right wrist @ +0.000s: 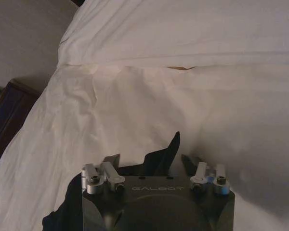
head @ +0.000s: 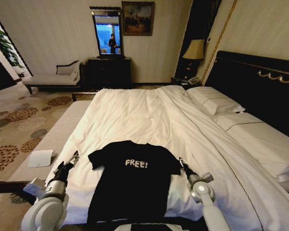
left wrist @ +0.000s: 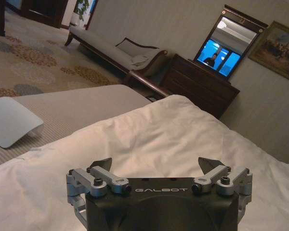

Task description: Fold the clothes on the bed.

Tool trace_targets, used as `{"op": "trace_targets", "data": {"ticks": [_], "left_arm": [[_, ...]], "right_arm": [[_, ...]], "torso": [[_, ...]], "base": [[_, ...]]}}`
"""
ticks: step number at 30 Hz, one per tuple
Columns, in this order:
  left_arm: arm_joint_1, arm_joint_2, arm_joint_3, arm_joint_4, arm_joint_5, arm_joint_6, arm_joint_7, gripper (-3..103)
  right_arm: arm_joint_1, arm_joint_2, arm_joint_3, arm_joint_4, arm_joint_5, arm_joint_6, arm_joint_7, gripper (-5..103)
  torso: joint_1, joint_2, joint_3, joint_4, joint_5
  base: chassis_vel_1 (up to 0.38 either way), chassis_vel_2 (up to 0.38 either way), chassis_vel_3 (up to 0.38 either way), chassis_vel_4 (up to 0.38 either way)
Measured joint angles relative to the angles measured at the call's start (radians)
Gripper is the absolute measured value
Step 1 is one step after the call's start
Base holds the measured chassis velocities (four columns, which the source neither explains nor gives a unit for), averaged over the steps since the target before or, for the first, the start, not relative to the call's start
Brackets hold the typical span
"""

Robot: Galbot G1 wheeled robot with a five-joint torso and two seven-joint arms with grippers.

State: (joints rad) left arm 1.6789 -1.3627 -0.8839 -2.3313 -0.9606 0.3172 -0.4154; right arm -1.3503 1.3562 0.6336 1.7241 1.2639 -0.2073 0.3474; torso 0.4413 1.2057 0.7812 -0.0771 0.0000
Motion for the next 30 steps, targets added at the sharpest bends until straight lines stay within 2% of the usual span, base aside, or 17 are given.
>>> {"op": "trace_targets", "data": {"ticks": [1,3,5,8,11,12,13,16,17,18,19,21,24,30], "left_arm": [[0.0,0.0,0.0,0.0,0.0,0.0,0.0,100],[-0.001,0.0,-0.001,0.0,0.002,0.0,-0.002,100],[-0.004,0.0,-0.001,0.0,0.004,0.0,-0.004,100],[-0.014,-0.005,0.003,0.005,0.016,0.0,-0.007,100],[-0.021,-0.009,0.007,0.011,0.022,0.0,-0.01,100],[-0.029,-0.011,0.008,0.017,0.026,0.001,-0.013,100],[-0.034,-0.012,0.008,0.02,0.027,0.002,-0.015,100],[-0.044,-0.013,0.008,0.029,0.029,0.003,-0.02,100],[-0.047,-0.014,0.008,0.032,0.03,0.004,-0.022,100],[-0.05,-0.015,0.008,0.036,0.031,0.004,-0.023,100],[-0.05,-0.015,0.008,0.036,0.031,0.004,-0.023,100],[-0.052,-0.019,0.009,0.041,0.039,0.004,-0.024,100],[-0.052,-0.025,0.009,0.047,0.046,0.004,-0.024,100],[-0.037,-0.037,0.003,0.047,0.059,-0.003,-0.024,100]], "right_arm": [[0.0,0.0,0.0,0.0,0.0,0.0,0.0,72],[0.002,-0.002,0.0,0.001,-0.001,0.003,-0.001,61],[0.004,-0.003,0.0,0.002,-0.001,0.004,-0.002,61],[0.009,-0.011,0.002,0.001,0.0,0.007,-0.006,45],[0.01,-0.012,0.003,0.0,-0.002,0.01,-0.007,40],[0.01,-0.012,0.003,0.0,-0.006,0.015,-0.008,28],[0.01,-0.013,0.002,0.0,-0.008,0.018,-0.008,28],[0.008,-0.013,0.0,0.005,-0.011,0.02,-0.008,18],[0.007,-0.012,-0.001,0.008,-0.013,0.022,-0.008,18],[0.006,-0.011,-0.002,0.015,-0.017,0.026,-0.007,13],[0.006,-0.011,-0.002,0.015,-0.017,0.026,-0.007,13],[0.006,-0.008,-0.008,0.029,-0.028,0.034,-0.002,1],[0.009,-0.005,-0.019,0.05,-0.063,0.057,-0.01,1],[0.013,-0.004,-0.065,0.082,-0.172,0.114,-0.096,0]], "torso": [[0.0,0.0,0.0,0.0,0.0],[0.0,0.0,0.0,0.0,-0.0001],[0.0,0.0,0.0,0.0001,-0.0001],[0.0,0.0,0.0,0.0,-0.0001],[0.0,0.0,0.0,0.0,-0.0001],[0.0,0.0,0.0,0.0,-0.0001],[0.0,0.0,0.0,0.0,-0.0001],[0.0,0.0,0.0,0.0,-0.0001],[0.0,0.0,0.0,0.0,-0.0001],[0.0,0.0,0.0,0.0,-0.0001],[0.0,0.0,0.0,0.0,-0.0001],[0.0,0.0,0.0,0.0,0.0],[0.0,0.0,0.0,0.0,0.0],[0.0,0.0,0.0,0.0,-0.0001]], "base": [[0.0,0.0,0.0,0.0],[0.0,0.0,0.0,0.0],[0.0,0.0,0.0,0.0],[0.0,0.0,0.0,0.0],[0.0,0.0,0.0,0.0],[0.0,0.0,0.0,0.0],[0.0,0.0,0.0,0.0],[0.0,0.0,0.0,0.0],[0.0,0.0,0.0,0.0],[0.0,0.0,0.0,0.0],[0.0,0.0,0.0,0.0],[0.0,0.0,0.0,0.0],[0.0,0.0,0.0,0.0],[0.0,0.0,0.0,0.0]]}}
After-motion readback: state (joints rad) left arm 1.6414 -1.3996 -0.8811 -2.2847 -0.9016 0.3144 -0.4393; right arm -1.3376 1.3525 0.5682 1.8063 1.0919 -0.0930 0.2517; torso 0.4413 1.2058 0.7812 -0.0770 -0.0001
